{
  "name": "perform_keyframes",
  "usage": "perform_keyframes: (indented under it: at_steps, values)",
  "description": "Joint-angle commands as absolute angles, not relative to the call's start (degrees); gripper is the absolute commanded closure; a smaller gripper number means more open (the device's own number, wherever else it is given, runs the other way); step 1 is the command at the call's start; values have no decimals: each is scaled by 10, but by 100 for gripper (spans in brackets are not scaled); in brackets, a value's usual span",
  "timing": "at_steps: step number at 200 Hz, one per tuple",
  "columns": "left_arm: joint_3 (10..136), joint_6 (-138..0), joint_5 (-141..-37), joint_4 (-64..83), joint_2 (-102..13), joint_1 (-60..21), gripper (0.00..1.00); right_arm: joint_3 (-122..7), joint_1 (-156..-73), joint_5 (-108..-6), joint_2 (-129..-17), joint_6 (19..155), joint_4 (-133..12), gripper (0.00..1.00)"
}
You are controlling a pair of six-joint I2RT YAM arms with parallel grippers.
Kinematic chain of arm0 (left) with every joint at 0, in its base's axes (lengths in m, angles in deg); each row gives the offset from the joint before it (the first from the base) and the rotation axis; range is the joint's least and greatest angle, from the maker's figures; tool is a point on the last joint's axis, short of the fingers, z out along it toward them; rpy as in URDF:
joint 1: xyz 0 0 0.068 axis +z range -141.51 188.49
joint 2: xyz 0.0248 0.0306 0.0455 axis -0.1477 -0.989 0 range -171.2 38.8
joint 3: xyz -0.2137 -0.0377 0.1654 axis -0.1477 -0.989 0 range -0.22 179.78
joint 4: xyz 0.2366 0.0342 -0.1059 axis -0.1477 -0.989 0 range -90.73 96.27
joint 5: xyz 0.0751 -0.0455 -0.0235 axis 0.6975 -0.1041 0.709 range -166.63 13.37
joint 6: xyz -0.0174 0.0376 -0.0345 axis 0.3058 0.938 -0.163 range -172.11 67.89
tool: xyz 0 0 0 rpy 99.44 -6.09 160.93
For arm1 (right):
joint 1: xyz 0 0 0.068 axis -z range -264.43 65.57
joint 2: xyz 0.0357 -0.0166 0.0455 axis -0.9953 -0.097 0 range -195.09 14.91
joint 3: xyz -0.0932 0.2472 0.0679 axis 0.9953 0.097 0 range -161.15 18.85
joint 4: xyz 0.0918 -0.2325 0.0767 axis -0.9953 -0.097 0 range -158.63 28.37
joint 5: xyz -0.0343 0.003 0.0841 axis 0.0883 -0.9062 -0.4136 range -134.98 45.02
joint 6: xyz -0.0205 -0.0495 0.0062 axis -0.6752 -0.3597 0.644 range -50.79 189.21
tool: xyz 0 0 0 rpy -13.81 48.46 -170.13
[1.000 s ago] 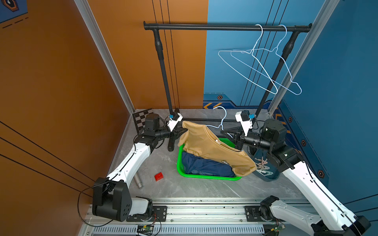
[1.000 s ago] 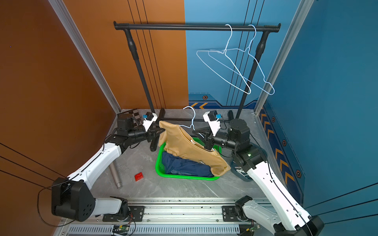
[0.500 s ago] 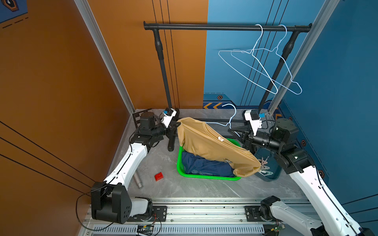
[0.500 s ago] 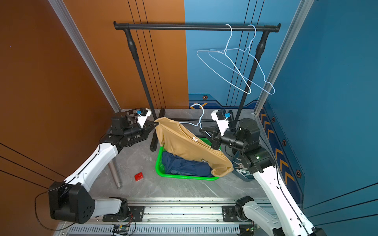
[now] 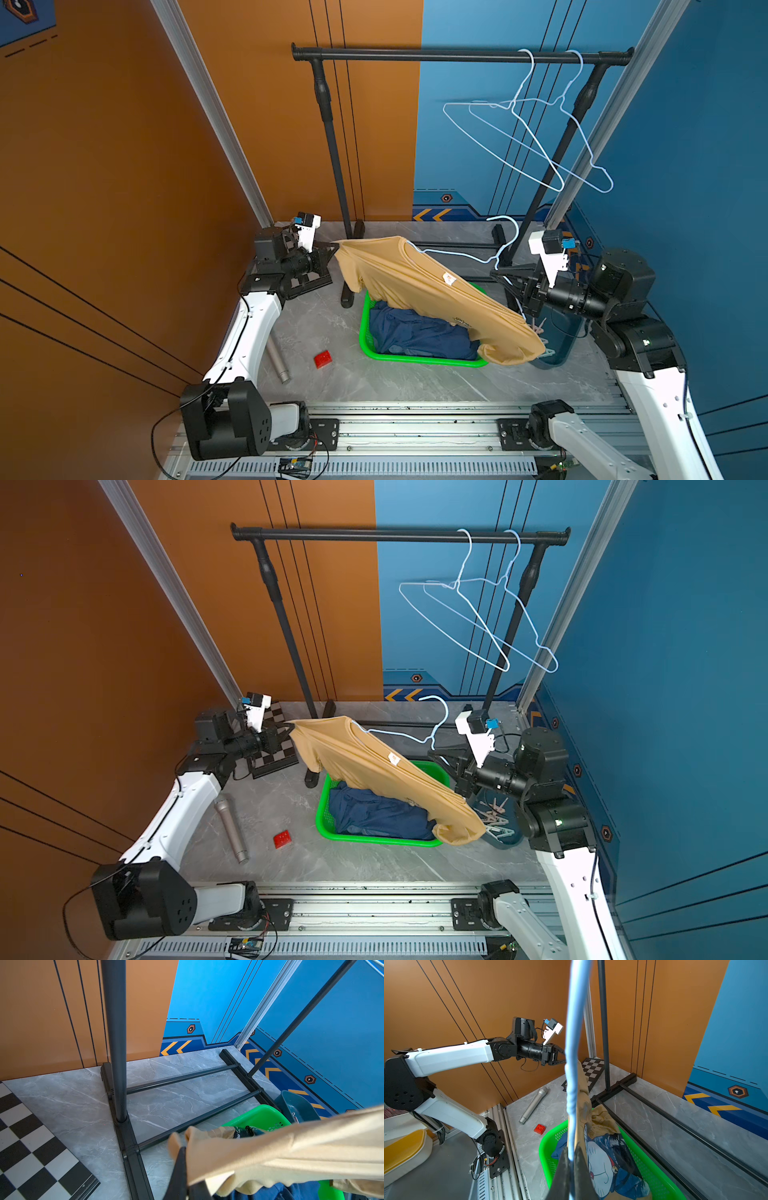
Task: Remove the clothespins securing t-shirts to the hanger
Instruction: Remove the T-shirt from the hanger.
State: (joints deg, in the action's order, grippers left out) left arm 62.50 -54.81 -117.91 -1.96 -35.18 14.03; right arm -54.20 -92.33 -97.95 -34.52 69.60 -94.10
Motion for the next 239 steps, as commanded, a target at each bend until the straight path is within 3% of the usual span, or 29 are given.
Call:
perform_keyframes:
  at_steps: [1,90,133,172,239]
  values:
    - [632,-558,-1110,-39,-354,184,100,-578,-903,-1017,-327,696,-946,100]
    - [648,-552,-1162,-40,-383,218,100,-608,-902,-1020,-336,721,-928,100]
    - [664,-562,-1160,-40,-319,146,100,-466,-952,-904,-323,880,-626,100]
    - [725,-565,-1148,-83,-290,152,100,-528,-1102,-792,-433,774,-629,100]
    - [711,-570,-1074,-81,-245,12,100,-653,-1168,-754,-638,864,-376,100]
